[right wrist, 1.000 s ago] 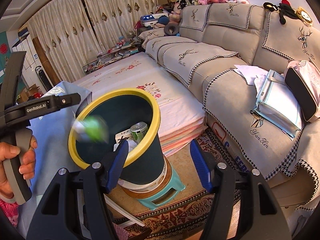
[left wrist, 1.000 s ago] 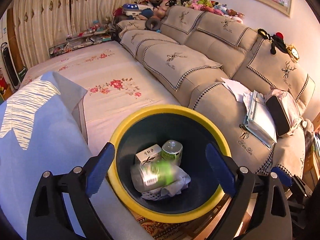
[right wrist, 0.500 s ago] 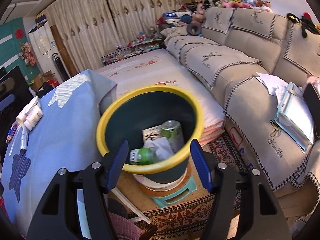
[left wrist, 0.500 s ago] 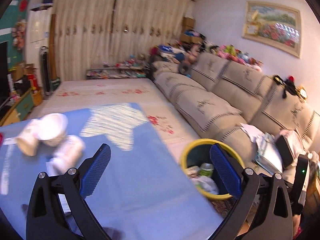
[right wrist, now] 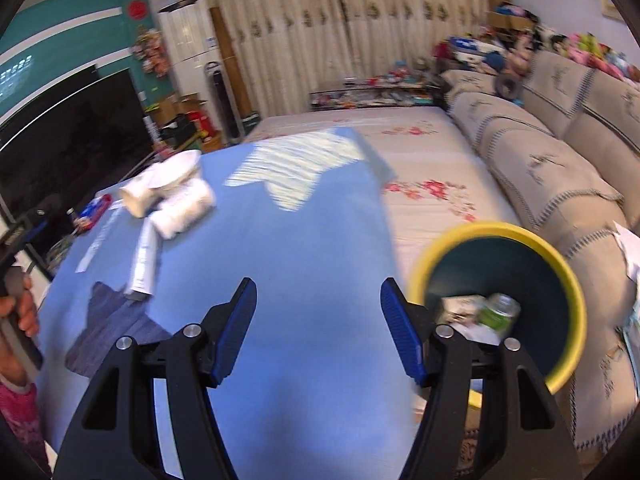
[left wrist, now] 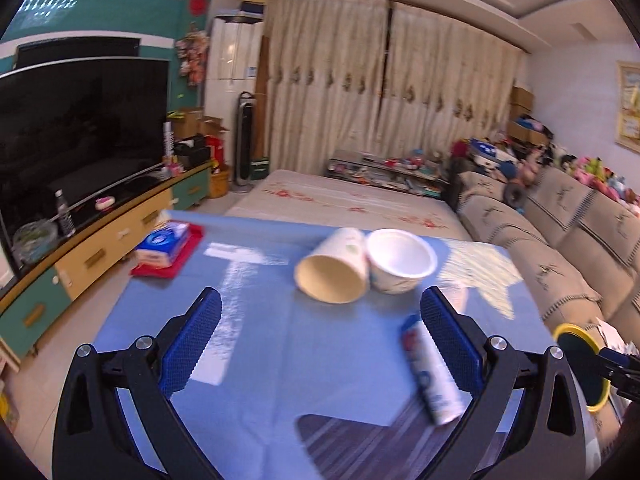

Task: Collect trash
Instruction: 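Move the right gripper to the white toothpaste tube and grasp it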

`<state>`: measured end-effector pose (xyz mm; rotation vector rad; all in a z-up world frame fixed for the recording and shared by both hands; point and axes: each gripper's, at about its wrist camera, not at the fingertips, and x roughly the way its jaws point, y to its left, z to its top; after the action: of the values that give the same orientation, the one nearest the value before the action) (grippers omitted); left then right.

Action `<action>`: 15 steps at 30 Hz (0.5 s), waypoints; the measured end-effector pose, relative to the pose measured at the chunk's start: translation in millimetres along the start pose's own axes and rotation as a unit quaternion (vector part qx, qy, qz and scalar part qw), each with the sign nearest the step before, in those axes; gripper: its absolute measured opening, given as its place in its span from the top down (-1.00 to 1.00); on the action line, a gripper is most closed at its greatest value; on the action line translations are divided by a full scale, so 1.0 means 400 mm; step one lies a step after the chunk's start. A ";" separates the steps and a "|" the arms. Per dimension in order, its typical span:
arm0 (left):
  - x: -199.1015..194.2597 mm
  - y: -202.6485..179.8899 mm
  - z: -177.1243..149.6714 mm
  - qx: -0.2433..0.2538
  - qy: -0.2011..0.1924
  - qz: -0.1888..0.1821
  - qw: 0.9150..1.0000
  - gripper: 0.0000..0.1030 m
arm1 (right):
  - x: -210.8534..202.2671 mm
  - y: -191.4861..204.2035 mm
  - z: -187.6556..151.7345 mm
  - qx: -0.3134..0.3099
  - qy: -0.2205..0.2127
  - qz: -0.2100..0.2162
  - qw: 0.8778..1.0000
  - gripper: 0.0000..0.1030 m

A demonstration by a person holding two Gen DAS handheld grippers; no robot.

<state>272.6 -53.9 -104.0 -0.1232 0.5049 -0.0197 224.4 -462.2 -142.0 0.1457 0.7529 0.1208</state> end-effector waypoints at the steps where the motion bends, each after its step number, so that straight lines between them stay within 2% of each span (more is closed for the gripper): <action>1: 0.007 0.019 -0.005 -0.005 0.001 0.005 1.000 -0.90 | 0.018 0.039 0.007 -0.011 0.005 0.013 1.000 -0.19; 7: -0.001 0.068 -0.019 -0.018 -0.017 0.019 1.000 -0.90 | 0.122 0.239 0.040 -0.079 0.046 0.071 0.993 -0.19; 10: -0.007 0.079 -0.023 -0.017 -0.019 0.028 0.999 -0.90 | 0.179 0.305 0.050 -0.097 0.075 0.082 0.989 -0.19; 15: -0.025 0.086 -0.019 -0.024 -0.031 0.036 0.999 -0.90 | 0.253 0.369 0.050 -0.113 0.114 0.077 0.984 -0.12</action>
<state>259.7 -20.1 -109.9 -0.1527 0.4475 0.0662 303.1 -302.7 -169.9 -0.0275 0.9494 0.3734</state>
